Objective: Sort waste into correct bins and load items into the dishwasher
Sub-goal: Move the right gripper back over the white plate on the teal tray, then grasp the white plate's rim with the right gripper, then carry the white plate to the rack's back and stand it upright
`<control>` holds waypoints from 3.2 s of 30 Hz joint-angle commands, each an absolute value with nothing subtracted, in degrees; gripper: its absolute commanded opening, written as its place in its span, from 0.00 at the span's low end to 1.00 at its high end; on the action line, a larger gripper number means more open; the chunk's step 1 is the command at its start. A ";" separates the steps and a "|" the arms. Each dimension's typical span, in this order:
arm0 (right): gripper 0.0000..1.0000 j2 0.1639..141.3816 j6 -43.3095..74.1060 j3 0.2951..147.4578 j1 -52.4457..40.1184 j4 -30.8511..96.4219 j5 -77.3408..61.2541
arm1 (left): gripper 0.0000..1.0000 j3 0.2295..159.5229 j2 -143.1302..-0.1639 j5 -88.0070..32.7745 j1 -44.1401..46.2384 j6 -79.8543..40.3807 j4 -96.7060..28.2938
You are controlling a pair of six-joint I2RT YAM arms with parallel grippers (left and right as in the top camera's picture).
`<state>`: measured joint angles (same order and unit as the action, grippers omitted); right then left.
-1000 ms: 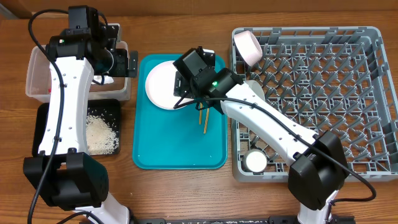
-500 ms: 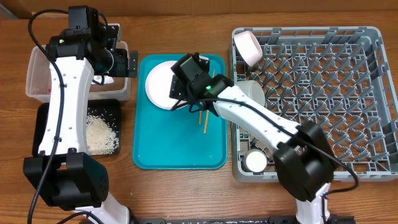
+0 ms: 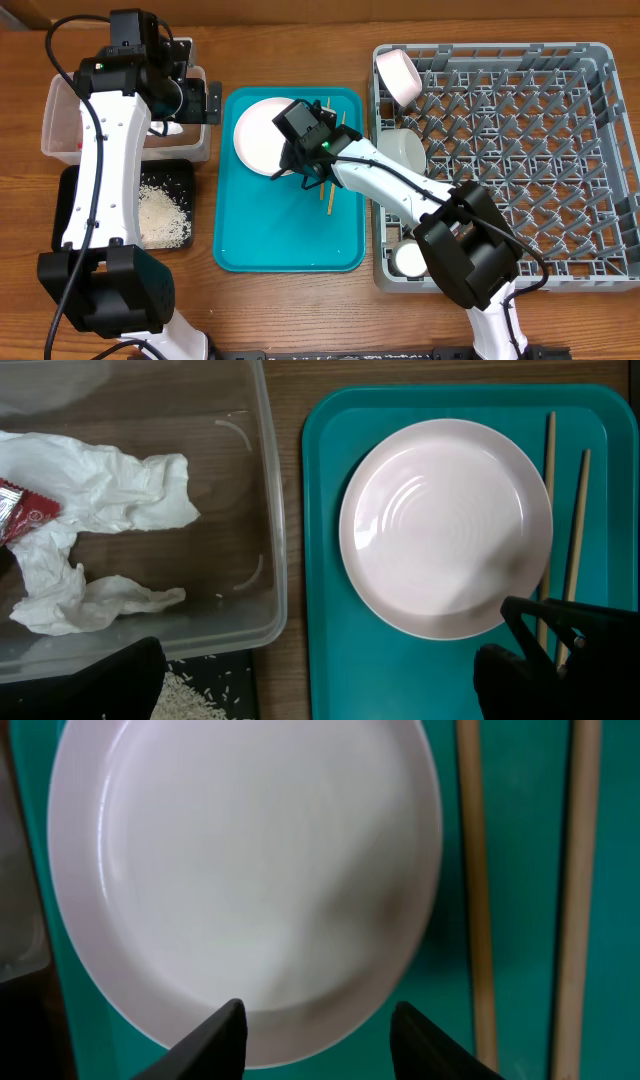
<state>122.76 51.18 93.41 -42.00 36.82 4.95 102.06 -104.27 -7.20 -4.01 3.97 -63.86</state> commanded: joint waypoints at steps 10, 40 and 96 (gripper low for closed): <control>0.48 126.76 57.32 93.32 -41.74 37.65 8.56 | 1.00 103.66 -103.39 -6.87 -4.10 3.64 -63.86; 0.04 108.81 43.35 96.84 -36.56 49.60 26.02 | 1.00 103.66 -103.39 -6.85 -4.10 3.64 -63.86; 0.06 111.59 17.28 93.97 -19.79 51.68 59.44 | 1.00 103.66 -103.39 -6.87 -4.10 3.64 -63.86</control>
<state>110.98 16.29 94.37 -19.49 50.78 63.90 102.06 -104.27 -7.20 -4.01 3.97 -63.86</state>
